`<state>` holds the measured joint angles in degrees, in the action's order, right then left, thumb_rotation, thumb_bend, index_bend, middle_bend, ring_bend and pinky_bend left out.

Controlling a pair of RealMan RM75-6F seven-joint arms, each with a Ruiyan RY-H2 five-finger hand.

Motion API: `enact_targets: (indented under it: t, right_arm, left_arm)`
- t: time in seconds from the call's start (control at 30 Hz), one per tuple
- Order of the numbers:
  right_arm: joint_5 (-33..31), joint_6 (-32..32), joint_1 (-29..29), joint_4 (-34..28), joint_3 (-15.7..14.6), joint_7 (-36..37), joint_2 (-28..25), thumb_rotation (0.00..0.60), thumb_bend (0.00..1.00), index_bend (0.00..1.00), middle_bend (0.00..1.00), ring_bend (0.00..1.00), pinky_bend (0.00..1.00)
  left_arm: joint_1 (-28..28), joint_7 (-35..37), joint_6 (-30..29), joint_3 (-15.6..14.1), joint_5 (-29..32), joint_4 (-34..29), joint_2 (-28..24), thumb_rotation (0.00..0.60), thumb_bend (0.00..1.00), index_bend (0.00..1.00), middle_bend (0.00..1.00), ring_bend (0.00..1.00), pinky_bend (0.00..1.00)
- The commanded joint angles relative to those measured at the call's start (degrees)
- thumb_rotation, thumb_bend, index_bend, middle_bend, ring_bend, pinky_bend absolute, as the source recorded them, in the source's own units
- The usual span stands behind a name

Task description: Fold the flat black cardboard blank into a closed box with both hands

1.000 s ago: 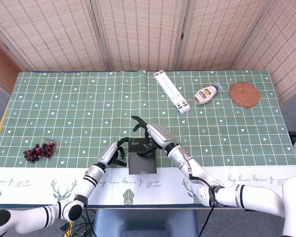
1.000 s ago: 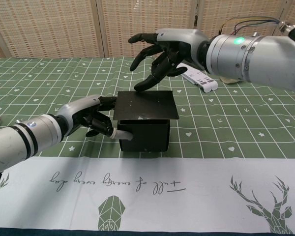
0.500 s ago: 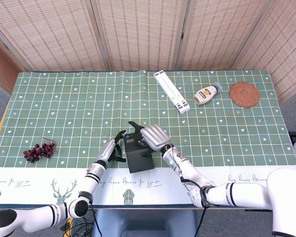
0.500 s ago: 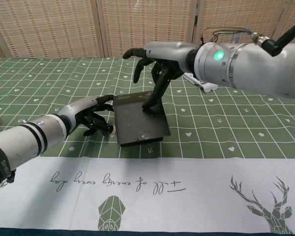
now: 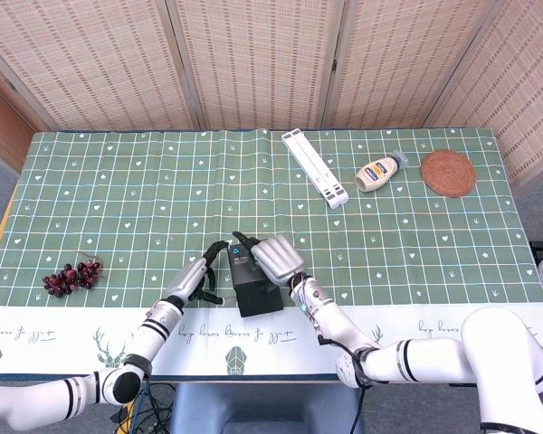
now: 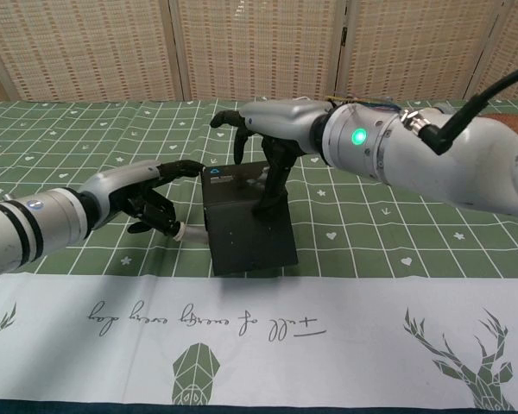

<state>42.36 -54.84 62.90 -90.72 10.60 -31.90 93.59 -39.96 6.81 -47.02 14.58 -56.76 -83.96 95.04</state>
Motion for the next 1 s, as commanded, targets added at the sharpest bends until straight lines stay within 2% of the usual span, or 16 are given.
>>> enact_targets:
  t: [0.03,0.27,0.5,0.77,1.0]
  right_arm:
    - [1.55,-0.78,-0.25,0.07,-0.87,-1.01,0.54,0.6,0.0,0.01,0.28,0.67,1.0]
    - [5.07,-2.44,-1.04,1.77,-2.72,-3.29,1.93,0.6,0.01,0.05,0.28,0.67,1.0]
    - [11.7,-4.18,-2.6,8.21,-5.01,-3.4,5.77,0.6,0.13,0.11,0.28,0.68,1.0]
    - [21.54,-7.21,-5.37,17.06,-6.49,1.54,10.39,0.6,0.27,0.31,0.4,0.72,1.0]
    - [27.13,-8.02,-6.98,22.68,-7.24,3.15,12.49,0.6,0.3,0.37,0.44,0.72,1.0]
  left_arm:
    - [0.8,-0.57,0.01,-0.92,-1.68,-3.67,-3.45,0.6,0.08,0.0,0.0,0.57,0.88]
    - [1.6,-3.57,-0.22,-3.38,-4.11,-8.7,-9.51,0.6,0.08,0.0,0.0,0.56,0.88]
    - [2.12,-6.15,-0.89,-5.22,-5.87,-12.82,-14.54,0.6,0.08,0.0,0.0,0.56,0.88]
    - [3.04,-4.37,-1.6,-5.7,-7.75,-16.07,-18.14,0.6,0.08,0.0,0.0,0.55,0.88]
    - [3.53,-2.05,-1.93,-5.67,-9.01,-16.95,-19.81,0.6,0.08,0.0,0.0,0.54,0.88]
